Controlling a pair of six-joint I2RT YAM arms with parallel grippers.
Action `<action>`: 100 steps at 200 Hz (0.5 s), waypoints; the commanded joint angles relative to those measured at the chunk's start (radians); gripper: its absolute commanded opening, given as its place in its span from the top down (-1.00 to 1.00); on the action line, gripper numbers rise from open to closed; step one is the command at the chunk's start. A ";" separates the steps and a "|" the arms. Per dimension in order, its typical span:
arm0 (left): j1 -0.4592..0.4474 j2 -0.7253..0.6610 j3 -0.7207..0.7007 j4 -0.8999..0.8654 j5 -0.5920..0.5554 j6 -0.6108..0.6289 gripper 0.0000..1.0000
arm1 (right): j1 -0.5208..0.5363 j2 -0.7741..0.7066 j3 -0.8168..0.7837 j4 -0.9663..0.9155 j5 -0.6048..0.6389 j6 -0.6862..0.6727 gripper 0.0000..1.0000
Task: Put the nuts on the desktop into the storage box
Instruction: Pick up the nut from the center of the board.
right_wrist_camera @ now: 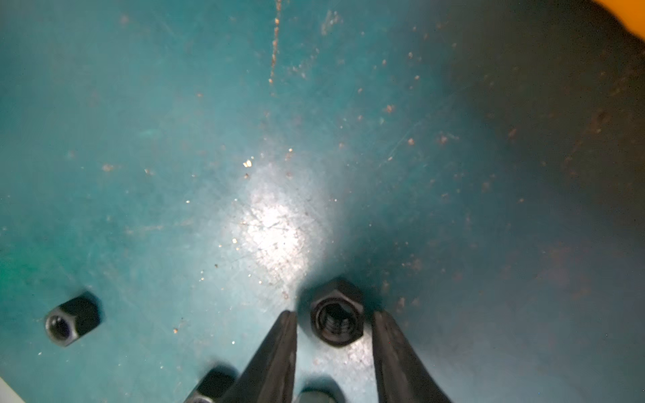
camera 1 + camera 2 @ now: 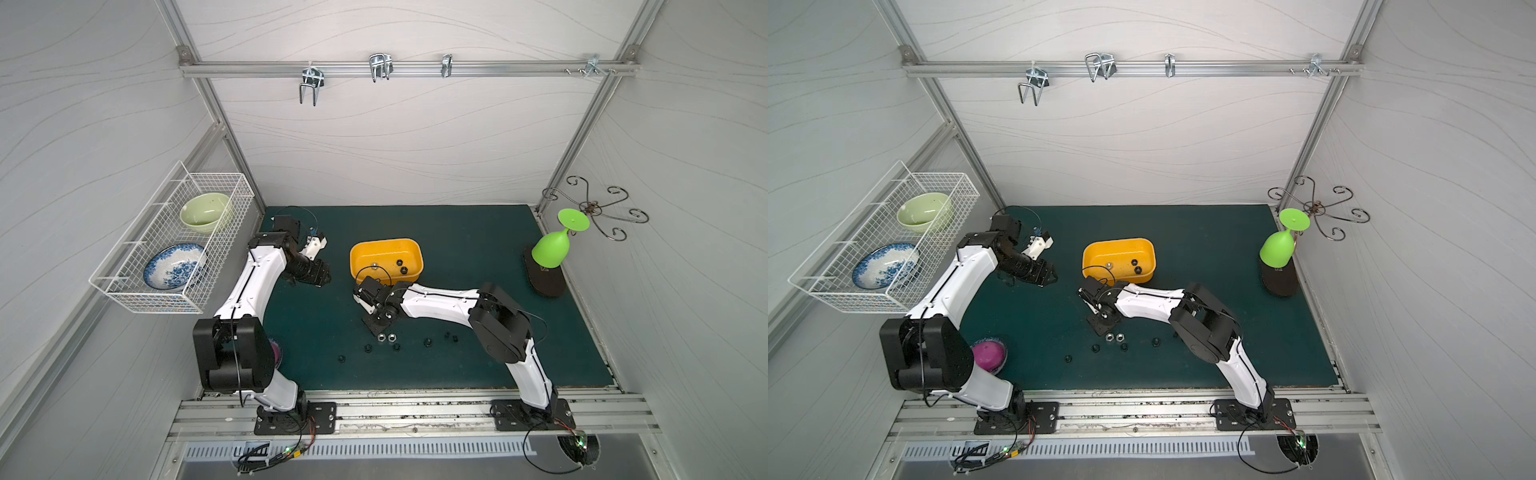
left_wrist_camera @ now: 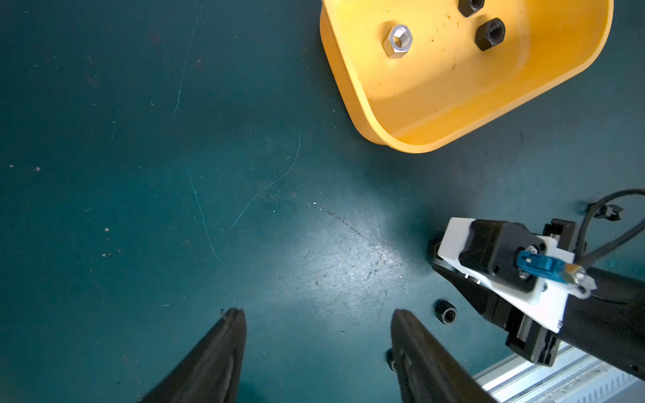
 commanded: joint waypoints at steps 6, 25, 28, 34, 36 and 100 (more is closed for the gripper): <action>0.001 -0.012 0.007 0.000 0.006 0.012 -0.41 | 0.001 0.029 0.012 -0.031 0.013 -0.006 0.24; 0.002 -0.009 0.005 -0.001 0.006 0.012 -0.41 | 0.001 0.028 0.012 -0.030 0.016 -0.011 0.32; 0.001 -0.009 0.007 -0.001 0.007 0.012 -0.41 | 0.001 0.029 0.013 -0.030 0.016 -0.011 0.34; 0.002 -0.009 0.007 -0.001 0.007 0.012 -0.41 | 0.001 0.028 0.013 -0.029 0.016 -0.012 0.36; 0.002 -0.010 0.007 -0.001 0.007 0.012 -0.41 | 0.001 0.029 0.013 -0.029 0.016 -0.012 0.37; 0.002 -0.005 0.010 -0.005 0.009 0.012 -0.41 | 0.001 0.030 0.016 -0.028 0.022 -0.024 0.34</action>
